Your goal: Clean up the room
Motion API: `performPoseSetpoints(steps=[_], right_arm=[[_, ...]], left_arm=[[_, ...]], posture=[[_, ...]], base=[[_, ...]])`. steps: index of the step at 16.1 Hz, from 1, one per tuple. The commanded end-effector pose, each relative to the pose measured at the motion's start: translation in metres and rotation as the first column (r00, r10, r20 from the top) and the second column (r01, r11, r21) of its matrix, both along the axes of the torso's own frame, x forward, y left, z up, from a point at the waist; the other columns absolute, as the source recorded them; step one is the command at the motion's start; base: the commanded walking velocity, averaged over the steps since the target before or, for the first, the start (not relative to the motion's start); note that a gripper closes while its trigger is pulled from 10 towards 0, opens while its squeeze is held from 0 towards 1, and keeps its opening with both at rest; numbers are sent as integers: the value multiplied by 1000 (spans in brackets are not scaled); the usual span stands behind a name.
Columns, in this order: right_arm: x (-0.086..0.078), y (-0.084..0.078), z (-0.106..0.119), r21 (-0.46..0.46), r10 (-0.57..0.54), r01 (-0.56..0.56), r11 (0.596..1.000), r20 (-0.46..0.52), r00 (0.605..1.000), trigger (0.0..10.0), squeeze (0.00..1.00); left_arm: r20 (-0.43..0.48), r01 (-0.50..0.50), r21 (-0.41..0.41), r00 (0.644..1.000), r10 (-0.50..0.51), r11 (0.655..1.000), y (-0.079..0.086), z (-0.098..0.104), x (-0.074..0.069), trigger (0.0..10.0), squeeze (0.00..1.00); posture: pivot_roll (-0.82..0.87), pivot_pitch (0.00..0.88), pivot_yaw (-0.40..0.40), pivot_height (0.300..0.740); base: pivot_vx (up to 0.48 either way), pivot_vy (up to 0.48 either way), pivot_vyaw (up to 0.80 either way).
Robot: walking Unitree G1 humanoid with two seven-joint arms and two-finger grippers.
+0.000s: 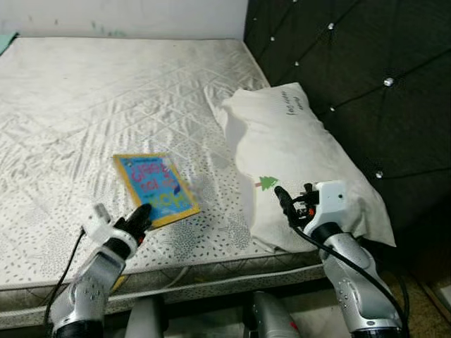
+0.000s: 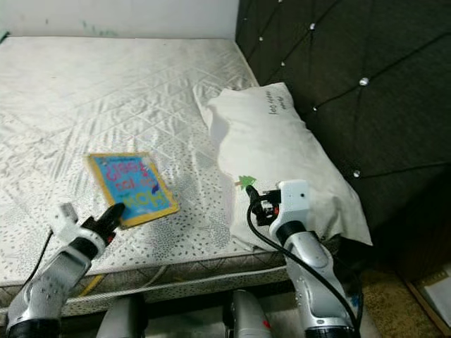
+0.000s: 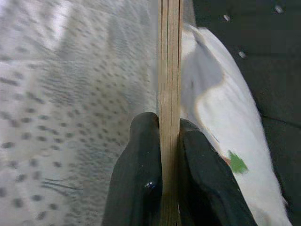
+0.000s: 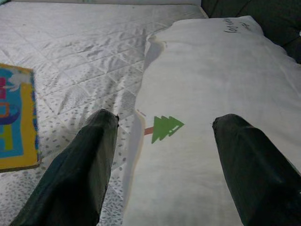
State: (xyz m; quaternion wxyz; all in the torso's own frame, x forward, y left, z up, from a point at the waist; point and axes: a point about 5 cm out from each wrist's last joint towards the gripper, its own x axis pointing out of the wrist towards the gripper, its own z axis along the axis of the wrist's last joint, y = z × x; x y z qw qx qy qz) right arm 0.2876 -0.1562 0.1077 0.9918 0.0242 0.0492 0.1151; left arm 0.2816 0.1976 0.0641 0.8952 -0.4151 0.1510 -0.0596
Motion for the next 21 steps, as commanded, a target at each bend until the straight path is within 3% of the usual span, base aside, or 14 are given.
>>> performPoseSetpoints(steps=[1,3,5,9,11,12,14,16,17,19,21], right_arm=[[-1,-12,5,-20,-30,30,999,11,999,10000,0],[-2,-18,7,-36,-41,41,999,15,999,10000,0],[-3,-22,10,-57,-39,40,998,24,999,10000,0],[-4,-34,15,-90,-49,52,995,27,998,10000,0],[-4,-36,18,-107,-39,42,993,29,999,10000,0],[-3,-37,22,-115,-34,37,993,35,999,10000,0],[-2,-39,25,-133,-28,33,991,43,999,10000,0],[-3,-43,27,-145,-32,38,989,42,999,10000,0],[-4,-44,28,-151,-32,38,988,43,999,10000,0],[-4,-46,29,-156,-34,41,987,43,998,10000,0],[-4,-46,30,-157,-34,41,987,42,999,10000,0]], left_arm=[[-21,152,-15,988,-153,988,-14,0,2,10000,0],[-82,253,-58,963,-257,966,-19,-6,2,10000,0],[-117,287,-115,947,-300,951,-19,-9,6,10000,0],[-214,364,-96,902,-376,927,-8,-28,-4,10000,0],[-265,370,-112,883,-387,922,1,-40,-9,10000,0],[-305,354,-81,881,-361,932,8,-47,-10,10000,0],[-326,346,-59,880,-346,936,14,-52,-11,10000,0],[-349,306,30,896,-277,952,25,-53,-4,10000,0],[-315,237,108,929,-193,965,34,-47,6,10000,0],[-266,185,169,954,-136,968,43,-38,16,10000,0],[-260,191,192,956,-137,963,46,-34,20,10000,0]], posture=[[-175,75,-80,612],[-192,78,-84,612],[-212,81,-87,612],[-237,87,-108,612],[-249,87,-118,612],[-257,87,-123,612],[-275,86,-133,612],[-282,87,-137,612],[-288,87,-141,612],[-298,89,-143,612],[-300,91,-145,612]], base=[[0,0,0],[0,0,0],[0,0,0],[0,0,0],[0,0,0],[0,0,0],[0,0,0],[0,0,0],[0,0,0],[0,0,0],[0,0,0]])
